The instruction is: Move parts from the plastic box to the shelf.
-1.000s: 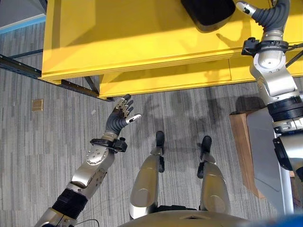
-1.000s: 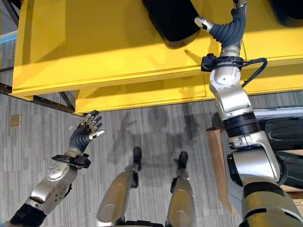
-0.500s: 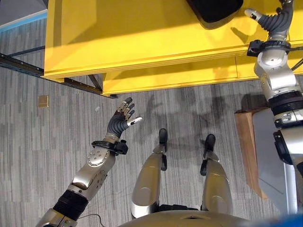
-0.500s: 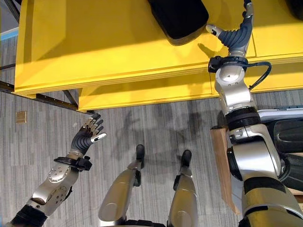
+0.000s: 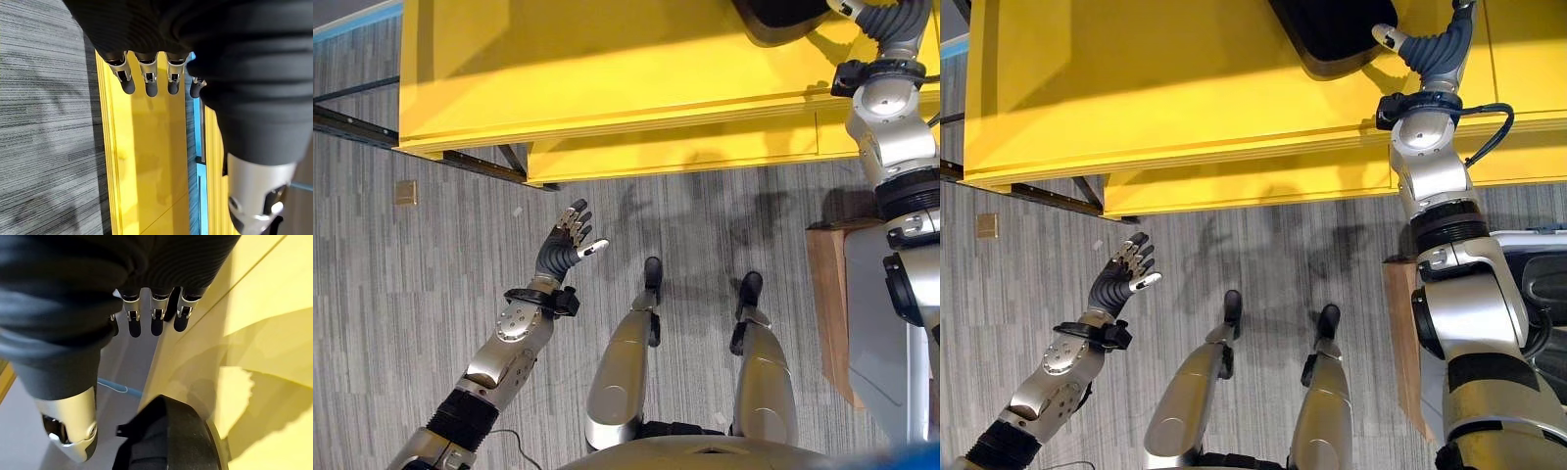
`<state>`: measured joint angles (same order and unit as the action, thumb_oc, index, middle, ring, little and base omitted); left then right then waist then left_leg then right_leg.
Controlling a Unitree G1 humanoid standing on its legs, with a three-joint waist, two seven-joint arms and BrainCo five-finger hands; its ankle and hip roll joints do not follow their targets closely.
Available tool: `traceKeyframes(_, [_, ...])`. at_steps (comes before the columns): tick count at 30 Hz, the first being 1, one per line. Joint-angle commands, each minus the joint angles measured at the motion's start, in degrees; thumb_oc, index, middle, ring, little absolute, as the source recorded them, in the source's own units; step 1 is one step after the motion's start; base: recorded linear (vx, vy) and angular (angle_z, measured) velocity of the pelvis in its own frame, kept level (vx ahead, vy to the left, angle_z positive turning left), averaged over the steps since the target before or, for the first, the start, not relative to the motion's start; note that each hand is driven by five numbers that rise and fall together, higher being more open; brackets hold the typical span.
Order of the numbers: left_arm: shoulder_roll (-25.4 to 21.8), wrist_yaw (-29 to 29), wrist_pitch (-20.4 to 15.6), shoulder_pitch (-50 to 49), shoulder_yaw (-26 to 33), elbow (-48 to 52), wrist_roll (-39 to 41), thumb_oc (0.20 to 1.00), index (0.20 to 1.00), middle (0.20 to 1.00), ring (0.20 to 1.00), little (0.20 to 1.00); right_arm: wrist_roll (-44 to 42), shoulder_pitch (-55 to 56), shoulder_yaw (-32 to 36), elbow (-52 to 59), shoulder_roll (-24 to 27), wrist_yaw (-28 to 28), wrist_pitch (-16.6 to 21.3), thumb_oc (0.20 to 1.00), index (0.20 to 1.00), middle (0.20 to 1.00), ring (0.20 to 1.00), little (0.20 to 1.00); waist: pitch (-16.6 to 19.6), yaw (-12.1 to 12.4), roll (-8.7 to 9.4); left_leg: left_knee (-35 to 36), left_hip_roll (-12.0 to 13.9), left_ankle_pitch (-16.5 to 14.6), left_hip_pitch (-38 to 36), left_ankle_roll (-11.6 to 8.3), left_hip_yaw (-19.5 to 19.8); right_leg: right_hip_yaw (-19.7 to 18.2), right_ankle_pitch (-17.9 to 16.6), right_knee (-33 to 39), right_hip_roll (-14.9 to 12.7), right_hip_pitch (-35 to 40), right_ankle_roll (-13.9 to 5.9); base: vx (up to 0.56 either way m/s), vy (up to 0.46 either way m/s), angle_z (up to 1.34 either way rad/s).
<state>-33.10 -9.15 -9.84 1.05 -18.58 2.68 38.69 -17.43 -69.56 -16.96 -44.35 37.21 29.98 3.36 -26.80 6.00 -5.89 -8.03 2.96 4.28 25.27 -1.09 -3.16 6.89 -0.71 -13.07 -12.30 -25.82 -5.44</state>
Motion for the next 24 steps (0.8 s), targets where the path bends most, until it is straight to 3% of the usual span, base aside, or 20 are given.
traceKeyframes(1, [-0.2, -0.6, -3.7, -1.0, 0.1, 2.9, -1.0, 1.0, 1.0, 1.0, 1.0, 1.0, -0.8, -7.5, -3.9, 0.6, 4.7, 1.1, 2.7, 1.0, 1.0, 1.0, 1.0, 1.0, 1.4, 1.0, 1.85, -2.3, 2.6, 0.1, 2.2, -2.63, 2.6, 0.2, 6.5, -6.4, -1.5, 2.5, -0.27, 0.03, -0.005, 0.06])
traceKeyframes(15, [0.8, -2.7, -5.0, 2.2, -0.9, 2.6, -1.2, 1.0, 1.0, 1.0, 1.0, 1.0, -2.6, -14.2, -9.5, -10.5, 3.5, 0.1, 1.9, 1.0, 1.0, 1.0, 1.0, 1.0, 0.7, 3.9, 2.58, -2.7, 1.0, 0.1, 5.4, -2.32, 5.0, 1.7, 6.8, -7.2, -2.1, 1.5, -0.26, 0.02, 0.001, 0.12])
traceKeyframes(24, [1.0, -3.1, -5.2, 2.7, -0.7, 2.4, -1.1, 1.0, 1.0, 1.0, 1.0, 1.0, -4.6, -13.3, -9.1, -13.4, 1.8, -1.1, 1.9, 1.0, 1.0, 1.0, 1.0, 1.0, 0.0, 4.0, 2.94, -3.0, 1.0, 0.0, 5.8, -2.29, 5.0, 1.7, 6.6, -6.9, -2.0, 1.6, -0.17, 0.0, 0.003, 0.01])
